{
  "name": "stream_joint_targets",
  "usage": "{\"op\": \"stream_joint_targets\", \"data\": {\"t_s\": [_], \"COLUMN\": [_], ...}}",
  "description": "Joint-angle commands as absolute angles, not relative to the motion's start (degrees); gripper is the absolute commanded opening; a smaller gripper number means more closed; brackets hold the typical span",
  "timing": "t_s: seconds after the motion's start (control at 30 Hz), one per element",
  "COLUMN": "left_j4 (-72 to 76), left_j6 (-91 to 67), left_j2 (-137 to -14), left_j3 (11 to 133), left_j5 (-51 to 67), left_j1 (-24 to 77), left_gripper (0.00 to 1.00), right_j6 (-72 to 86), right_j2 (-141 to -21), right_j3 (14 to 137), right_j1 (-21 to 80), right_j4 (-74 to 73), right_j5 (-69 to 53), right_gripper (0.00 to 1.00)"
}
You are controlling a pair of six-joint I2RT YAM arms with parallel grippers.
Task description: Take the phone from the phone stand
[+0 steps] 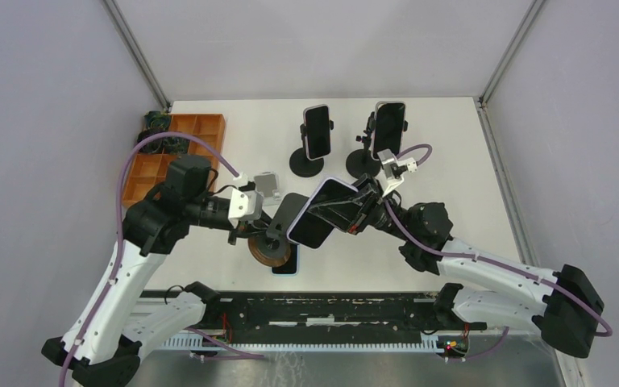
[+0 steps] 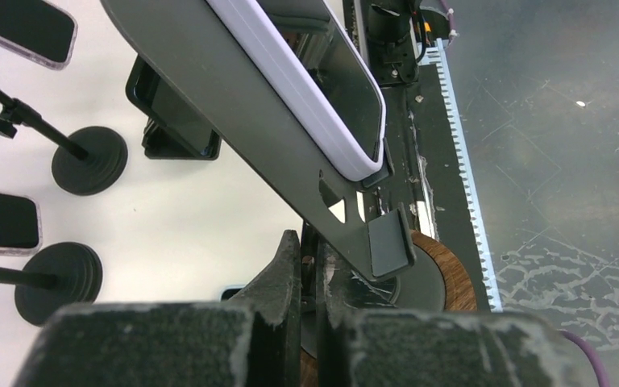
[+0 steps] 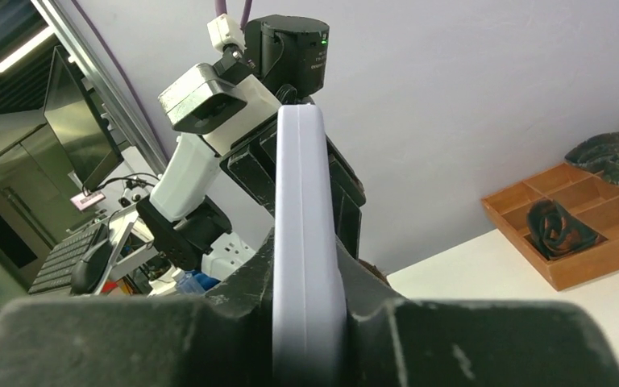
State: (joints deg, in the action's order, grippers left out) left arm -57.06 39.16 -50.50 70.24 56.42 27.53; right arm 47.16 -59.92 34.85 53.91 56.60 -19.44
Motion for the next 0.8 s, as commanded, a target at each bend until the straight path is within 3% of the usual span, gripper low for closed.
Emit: {"op": "stream_joint_targets", "data": {"t_s": [0.0,0.37,0.47,0.77], "left_j4": [-55.99,-55.63,-55.5,-53.62], "left_j6": [40.53,42.07,42.67,40.28], "left_j2": [-50.19,-50.14,-50.34,-51.32], "left_j3": [71.54,71.34,70.66,72.37], "left_j5": [53.63,50.97,50.8,49.01], "left_j1": [27.33,27.33,27.34,27.34], "left_gripper": [0.02,0.02,0.02,0.02], "right_j6": [46.66,46.26,46.54,43.42], "right_j2": [-54.62,-41.62,-41.49,-42.91], "right_j3": [34.53,28.75,28.89,30.27], "right_j1": [52.37,51.22,51.23,50.76], "right_j4": [55.66,44.72,44.85,31.79], "right_j5": [-20.63,-20.55,-20.35,-22.24], "right_gripper": [0.18,0.07,0.02,0.0]}}
